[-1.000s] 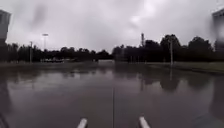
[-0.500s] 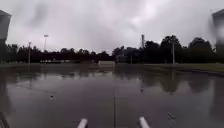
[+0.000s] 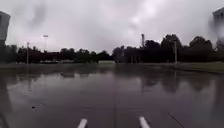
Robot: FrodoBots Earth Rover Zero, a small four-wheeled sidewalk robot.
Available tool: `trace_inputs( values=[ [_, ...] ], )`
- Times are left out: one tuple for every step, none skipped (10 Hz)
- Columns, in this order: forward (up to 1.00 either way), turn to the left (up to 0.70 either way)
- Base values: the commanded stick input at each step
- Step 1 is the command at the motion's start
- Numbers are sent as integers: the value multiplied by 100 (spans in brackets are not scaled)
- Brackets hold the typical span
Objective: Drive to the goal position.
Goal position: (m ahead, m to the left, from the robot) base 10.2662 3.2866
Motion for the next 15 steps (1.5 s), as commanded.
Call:
trace_inputs(
  values=[
    [100,3],
    [100,4],
    [100,4],
    [100,4],
    [100,4],
    [100,4],
    [100,4],
    [100,4],
    [100,4],
    [100,4],
    [100,4],
    [100,4],
    [100,4],
    [100,4],
    [100,5]
  ],
)
